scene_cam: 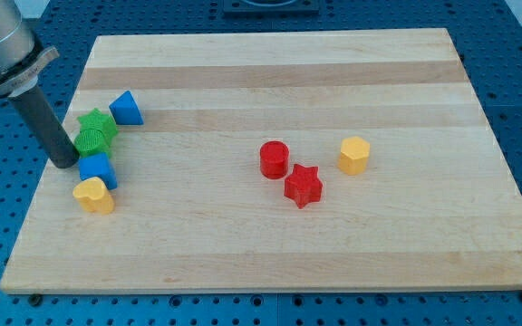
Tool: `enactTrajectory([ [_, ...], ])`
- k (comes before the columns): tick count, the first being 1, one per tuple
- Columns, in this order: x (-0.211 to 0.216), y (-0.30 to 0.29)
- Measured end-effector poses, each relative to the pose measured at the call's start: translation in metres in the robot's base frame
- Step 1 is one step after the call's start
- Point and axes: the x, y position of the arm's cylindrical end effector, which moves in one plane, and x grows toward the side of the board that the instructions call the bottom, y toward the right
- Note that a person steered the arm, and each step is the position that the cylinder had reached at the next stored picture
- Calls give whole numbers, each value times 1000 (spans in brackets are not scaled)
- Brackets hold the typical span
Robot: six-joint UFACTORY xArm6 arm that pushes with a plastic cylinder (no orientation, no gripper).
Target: Adjust the green blocks in between the blue blocks
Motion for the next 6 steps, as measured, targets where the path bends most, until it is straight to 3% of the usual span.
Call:
enactTrajectory([
  [4,0,15],
  [6,-4,-32],
])
